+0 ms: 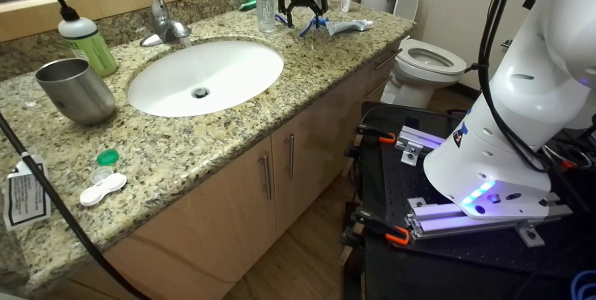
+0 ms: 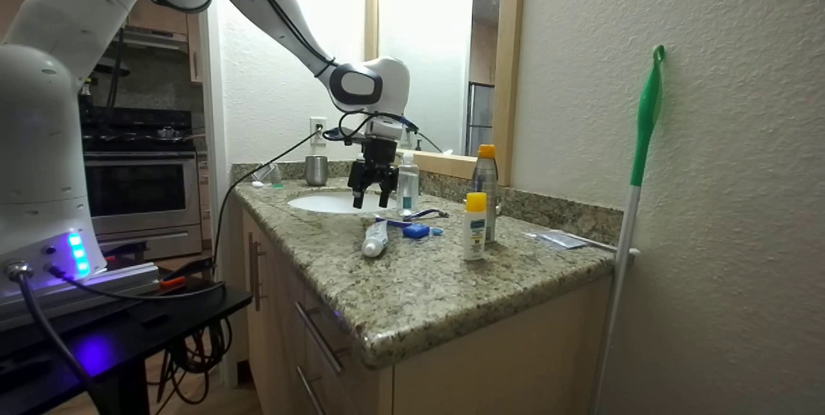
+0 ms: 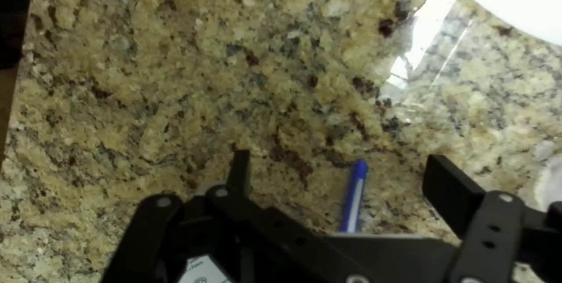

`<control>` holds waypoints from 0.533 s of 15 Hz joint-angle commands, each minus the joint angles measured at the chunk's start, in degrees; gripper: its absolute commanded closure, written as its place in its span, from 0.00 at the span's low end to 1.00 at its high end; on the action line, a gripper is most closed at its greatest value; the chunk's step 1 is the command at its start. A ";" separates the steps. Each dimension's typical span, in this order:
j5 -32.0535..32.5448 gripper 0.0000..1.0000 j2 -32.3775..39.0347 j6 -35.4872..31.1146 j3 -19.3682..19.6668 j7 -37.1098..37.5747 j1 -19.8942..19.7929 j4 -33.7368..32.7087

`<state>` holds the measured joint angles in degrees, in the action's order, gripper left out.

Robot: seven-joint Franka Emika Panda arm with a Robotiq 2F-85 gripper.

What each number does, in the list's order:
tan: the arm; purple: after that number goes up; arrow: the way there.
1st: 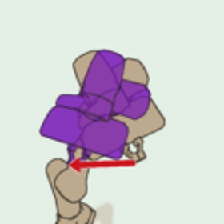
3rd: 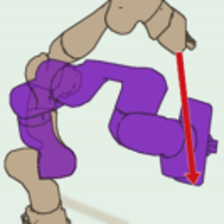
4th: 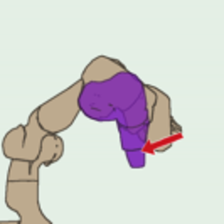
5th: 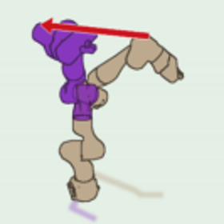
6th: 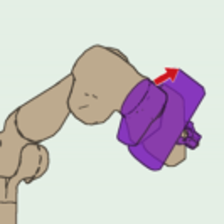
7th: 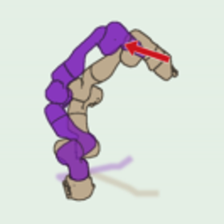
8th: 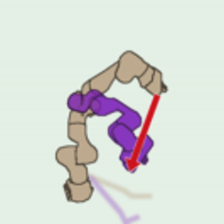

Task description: Open the tap,wet the toothbrush then close the tap

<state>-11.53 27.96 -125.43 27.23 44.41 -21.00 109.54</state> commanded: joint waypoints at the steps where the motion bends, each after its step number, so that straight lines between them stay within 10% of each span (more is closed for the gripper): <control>1: 2.39 0.00 3.41 -1.42 0.42 2.08 -1.19 0.52; 8: 3.17 0.00 2.78 -2.06 -0.08 3.36 -1.83 0.11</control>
<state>-8.01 30.72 -128.70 28.36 48.42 -21.33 110.25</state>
